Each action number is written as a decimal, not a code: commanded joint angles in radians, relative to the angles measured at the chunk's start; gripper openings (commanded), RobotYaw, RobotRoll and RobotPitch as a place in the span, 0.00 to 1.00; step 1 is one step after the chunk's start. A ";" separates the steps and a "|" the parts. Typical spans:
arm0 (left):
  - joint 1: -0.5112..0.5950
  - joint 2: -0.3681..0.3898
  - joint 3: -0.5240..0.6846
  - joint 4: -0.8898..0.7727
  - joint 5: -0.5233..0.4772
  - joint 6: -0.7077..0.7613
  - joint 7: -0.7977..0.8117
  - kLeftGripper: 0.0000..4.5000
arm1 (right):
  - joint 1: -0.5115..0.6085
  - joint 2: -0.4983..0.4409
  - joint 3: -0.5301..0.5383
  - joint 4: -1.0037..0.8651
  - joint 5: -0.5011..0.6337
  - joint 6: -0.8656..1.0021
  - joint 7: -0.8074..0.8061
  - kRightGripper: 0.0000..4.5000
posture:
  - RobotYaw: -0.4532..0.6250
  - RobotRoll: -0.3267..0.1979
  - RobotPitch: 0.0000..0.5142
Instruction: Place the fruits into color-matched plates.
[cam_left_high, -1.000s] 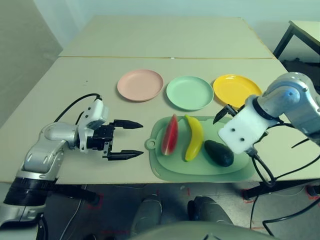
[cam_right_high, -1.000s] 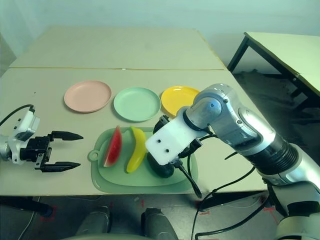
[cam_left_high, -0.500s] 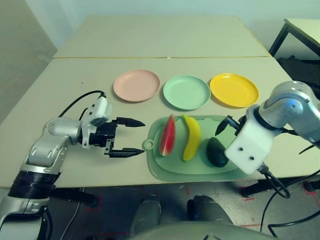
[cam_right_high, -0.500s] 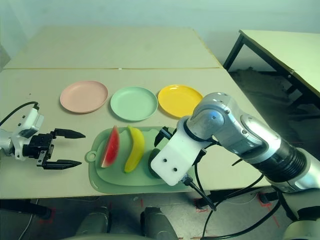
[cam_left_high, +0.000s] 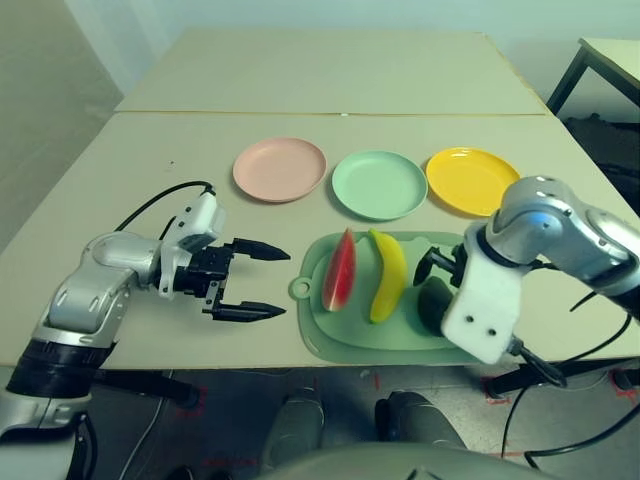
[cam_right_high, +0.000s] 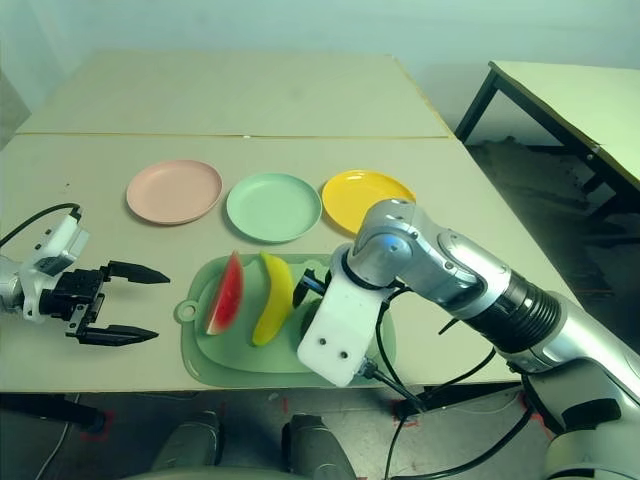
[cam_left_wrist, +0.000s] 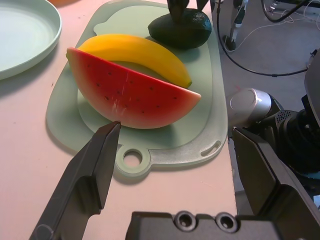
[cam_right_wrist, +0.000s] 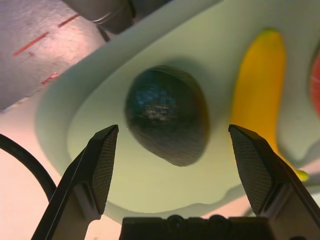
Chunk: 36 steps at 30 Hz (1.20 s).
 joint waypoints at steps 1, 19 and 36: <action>-0.004 0.005 -0.005 0.008 0.006 -0.008 -0.005 1.00 | -0.011 0.000 0.023 -0.023 0.008 -0.001 0.003 0.99 | 0.47 0.62 0.20; -0.010 0.009 0.005 0.012 -0.007 -0.001 0.003 1.00 | 0.024 0.051 0.039 0.056 -0.058 -0.048 0.003 0.99 | 0.48 0.62 0.22; -0.054 0.001 -0.011 0.079 0.020 -0.041 -0.013 1.00 | 0.044 0.062 0.037 0.008 -0.091 0.114 0.003 0.95 | 0.46 0.62 0.21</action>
